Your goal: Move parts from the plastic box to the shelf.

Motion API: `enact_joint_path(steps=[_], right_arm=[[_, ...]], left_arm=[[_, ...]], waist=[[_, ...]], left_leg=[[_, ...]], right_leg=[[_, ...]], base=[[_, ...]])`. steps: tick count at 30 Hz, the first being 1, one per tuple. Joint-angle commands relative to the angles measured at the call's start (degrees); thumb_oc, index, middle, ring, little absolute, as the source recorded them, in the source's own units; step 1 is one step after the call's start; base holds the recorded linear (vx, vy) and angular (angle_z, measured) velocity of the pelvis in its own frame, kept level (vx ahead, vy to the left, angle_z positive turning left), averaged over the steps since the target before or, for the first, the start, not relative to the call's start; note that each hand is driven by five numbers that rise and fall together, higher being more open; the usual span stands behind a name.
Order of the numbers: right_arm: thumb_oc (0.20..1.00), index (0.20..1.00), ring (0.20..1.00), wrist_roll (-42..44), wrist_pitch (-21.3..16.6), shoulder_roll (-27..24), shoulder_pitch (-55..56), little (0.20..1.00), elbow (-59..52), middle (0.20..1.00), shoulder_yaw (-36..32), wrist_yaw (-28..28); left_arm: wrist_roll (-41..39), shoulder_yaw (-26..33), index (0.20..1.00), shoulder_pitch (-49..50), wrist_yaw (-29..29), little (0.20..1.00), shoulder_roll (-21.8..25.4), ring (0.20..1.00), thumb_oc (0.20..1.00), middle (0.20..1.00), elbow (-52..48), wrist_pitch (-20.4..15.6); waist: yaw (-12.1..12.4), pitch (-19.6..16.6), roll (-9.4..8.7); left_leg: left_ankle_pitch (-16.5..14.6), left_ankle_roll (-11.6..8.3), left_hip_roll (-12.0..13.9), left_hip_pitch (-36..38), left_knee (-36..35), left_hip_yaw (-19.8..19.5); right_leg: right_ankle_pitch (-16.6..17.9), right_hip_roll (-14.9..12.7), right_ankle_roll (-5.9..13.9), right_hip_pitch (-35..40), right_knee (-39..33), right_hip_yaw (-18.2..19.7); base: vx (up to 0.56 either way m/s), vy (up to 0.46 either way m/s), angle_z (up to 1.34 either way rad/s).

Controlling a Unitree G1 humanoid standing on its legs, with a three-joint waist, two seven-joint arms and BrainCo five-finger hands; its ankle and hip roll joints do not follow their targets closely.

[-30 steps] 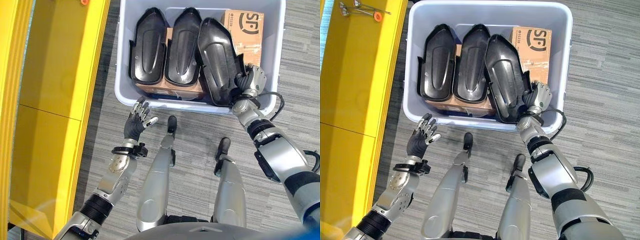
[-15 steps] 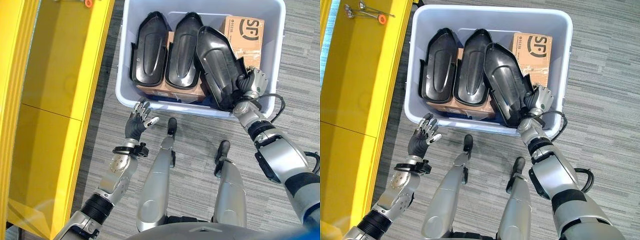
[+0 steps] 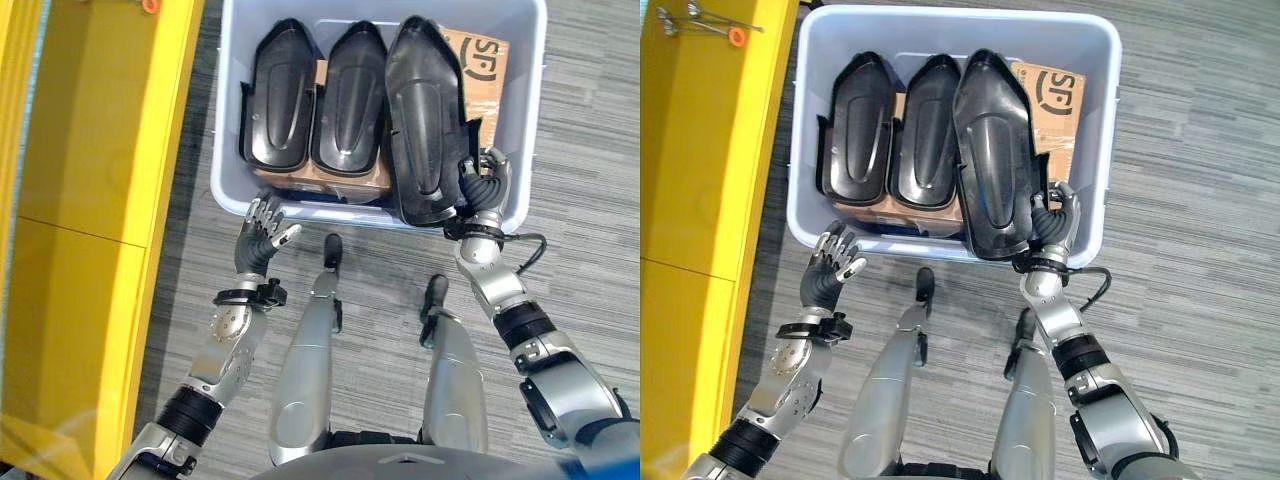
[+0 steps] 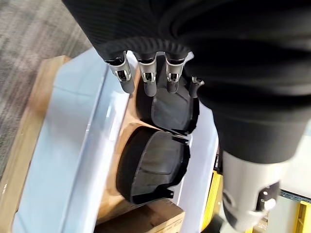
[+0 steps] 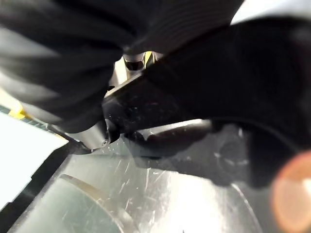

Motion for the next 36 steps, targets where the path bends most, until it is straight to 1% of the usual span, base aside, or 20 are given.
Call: enact_joint_path(steps=[1,2,3,6,9,11,16,17,19,21,23,25,26,27,31,32,36], right_arm=[[0.200,0.200,0.200,2.48,-6.94,-1.59,-0.43,0.200,-5.57,0.200,-3.10,1.92],[0.200,0.200,0.200,1.89,-6.81,-1.89,0.05,0.200,-6.60,0.200,-3.12,2.12],[0.200,0.200,0.200,2.15,-7.50,-2.16,0.60,0.200,-7.95,0.200,-3.26,3.09],[0.200,0.200,0.200,2.60,-8.00,-2.78,2.57,0.200,-11.29,0.200,-3.41,5.71],[0.200,0.200,0.200,2.60,-8.34,-3.21,5.08,0.200,-14.91,0.200,-3.93,7.84],[0.200,0.200,0.200,2.69,-8.53,-3.27,5.95,0.200,-16.18,0.200,-4.00,8.60],[0.200,0.200,0.200,4.76,-9.35,-3.61,12.38,0.200,-22.22,0.200,-4.97,13.82],[0.200,0.200,0.200,5.24,-9.13,-4.29,15.34,0.200,-24.46,0.200,-5.79,15.79],[0.200,0.200,0.200,5.11,-9.09,-4.68,17.97,0.200,-26.16,0.200,-6.40,17.88],[0.200,0.200,0.200,4.64,-8.69,-5.06,19.31,0.200,-27.10,0.200,-6.95,18.53],[0.200,0.200,0.200,4.67,-8.89,-5.20,21.44,0.200,-28.44,0.200,-7.50,20.17],[0.200,0.200,0.200,6.60,-8.58,-4.75,25.05,0.200,-30.07,0.200,-8.23,23.32],[0.200,0.200,0.200,6.62,-8.54,-4.76,25.16,0.200,-30.16,0.200,-8.25,23.34],[0.200,0.200,0.200,6.85,-8.01,-4.04,26.77,0.200,-30.51,0.200,-8.31,24.23],[0.200,0.200,0.200,7.60,-7.21,-3.07,28.69,0.200,-30.78,0.200,-7.47,25.85],[0.200,0.200,0.200,8.01,-6.87,-2.88,28.87,0.200,-30.58,0.200,-6.98,26.32],[0.200,0.200,0.200,9.13,-6.86,-2.72,29.54,0.200,-31.40,0.200,-6.14,27.27]], left_arm=[[-0.79,2.27,1.000,1.83,-1.00,1.000,1.14,1.000,1.000,1.000,-2.76,-1.49],[-0.80,2.33,1.000,2.00,-1.33,1.000,1.07,1.000,1.000,1.000,-2.55,-1.33],[-0.92,2.46,1.000,2.21,-2.01,1.000,1.02,1.000,1.000,1.000,-2.43,-1.05],[-1.41,2.79,1.000,3.16,-4.09,1.000,0.88,1.000,1.000,1.000,-2.13,-0.39],[-1.28,3.08,1.000,3.89,-5.34,1.000,0.67,1.000,1.000,1.000,-1.79,0.23],[-1.24,3.18,1.000,4.18,-5.65,1.000,0.58,1.000,1.000,1.000,-1.60,0.45],[-1.07,4.43,1.000,6.17,-7.80,1.000,-0.31,1.000,1.000,1.000,0.35,1.68],[-1.22,5.90,1.000,7.52,-8.29,1.000,-0.64,1.000,1.000,1.000,0.59,1.98],[-1.07,6.89,1.000,8.74,-9.46,1.000,-0.80,1.000,1.000,1.000,0.78,2.48],[-1.00,7.34,1.000,9.32,-9.92,1.000,-0.94,1.000,1.000,1.000,0.79,2.66],[-0.64,8.45,1.000,10.80,-10.63,1.000,-1.30,1.000,1.000,1.000,1.16,2.71],[0.07,9.78,1.000,12.81,-11.93,1.000,-2.10,1.000,1.000,1.000,1.73,3.60],[0.08,9.75,1.000,12.88,-11.94,1.000,-2.11,1.000,1.000,1.000,1.72,3.60],[0.23,10.14,1.000,13.20,-12.07,1.000,-2.78,1.000,1.000,1.000,2.27,3.97],[-0.38,10.15,1.000,14.08,-12.41,1.000,-4.70,1.000,1.000,1.000,3.66,4.76],[-0.07,9.97,1.000,14.06,-12.74,1.000,-5.42,1.000,1.000,1.000,3.99,4.90],[0.50,10.60,1.000,14.54,-12.37,1.000,-6.51,1.000,1.000,1.000,4.50,4.97]], waist=[[0.47,0.16,-1.21],[0.42,-0.02,-1.30],[0.40,-0.52,-1.42],[0.36,-2.08,-1.84],[0.20,-3.82,-1.96],[0.11,-4.28,-2.05],[-0.52,-7.88,-2.25],[-0.71,-9.35,-2.33],[-0.96,-10.90,-2.47],[-0.97,-11.61,-2.36],[-1.21,-13.24,-2.23],[-1.40,-16.75,-1.92],[-1.37,-16.71,-1.92],[-1.52,-18.44,-1.66],[-1.70,-21.51,-1.13],[-1.75,-22.68,-0.72],[-1.67,-23.95,-0.07]], left_leg=[[-7.58,-0.07,0.57,1.34,5.36,1.46],[-7.53,-0.10,0.62,1.66,5.30,1.43],[-7.38,-0.21,0.78,2.53,4.94,1.31],[-7.06,-0.44,1.22,4.99,3.94,1.06],[-6.88,-0.66,1.46,7.41,2.80,0.91],[-6.78,-0.74,1.56,8.25,2.44,0.92],[-5.59,-1.07,2.14,13.70,-0.98,1.23],[-5.59,-1.28,2.57,16.11,-2.08,1.52],[-5.29,-1.49,3.04,17.60,-2.81,2.03],[-5.31,-1.52,3.23,18.57,-3.21,2.03],[-5.22,-1.88,3.90,20.91,-4.27,2.52],[-4.55,-2.30,4.60,24.63,-7.06,3.73],[-4.44,-2.31,4.61,24.89,-7.31,3.77],[-4.05,-2.50,4.93,26.50,-8.78,4.14],[-2.49,-3.25,6.00,29.96,-12.47,4.91],[-1.96,-3.55,6.40,30.94,-13.40,5.09],[-1.04,-4.58,8.37,32.13,-13.23,5.00]], right_leg=[[7.19,-0.16,-0.60,6.65,-8.49,1.39],[7.16,-0.17,-0.61,7.02,-8.59,1.36],[7.07,-0.12,-0.67,7.81,-9.01,1.30],[6.85,-0.11,-0.71,9.95,-9.75,0.92],[6.64,-0.23,-0.59,12.11,-10.55,0.78],[6.63,-0.25,-0.54,12.87,-10.83,0.71],[7.07,0.04,-0.24,17.22,-13.59,0.11],[7.13,0.24,-0.02,19.32,-14.76,0.06],[7.54,0.39,0.20,20.83,-16.14,-0.27],[7.61,0.49,0.25,21.64,-16.71,-0.26],[7.84,0.71,0.47,23.50,-17.88,-0.25],[8.01,1.24,0.66,26.26,-19.80,0.13],[8.05,1.26,0.66,26.44,-19.92,0.14],[7.93,1.56,0.71,27.37,-20.44,0.19],[7.61,2.48,0.74,30.03,-21.99,0.05],[7.11,3.19,0.50,30.81,-22.43,0.20],[5.42,5.17,-0.76,32.62,-22.53,0.16]], base=[[0.01,-0.023,0.04],[0.03,-0.028,0.02],[0.04,-0.040,0.00],[0.04,-0.043,-0.03],[0.05,-0.031,0.00],[0.04,-0.020,0.01],[0.07,-0.033,-0.01],[0.08,-0.071,-0.07],[0.06,-0.070,-0.06],[0.04,-0.036,-0.02],[0.05,-0.062,-0.05],[0.08,-0.082,-0.23],[0.05,-0.090,-0.26],[0.02,-0.062,-0.12],[0.02,-0.083,-0.11],[-0.02,-0.115,-0.07],[-0.03,-0.124,-0.03]])
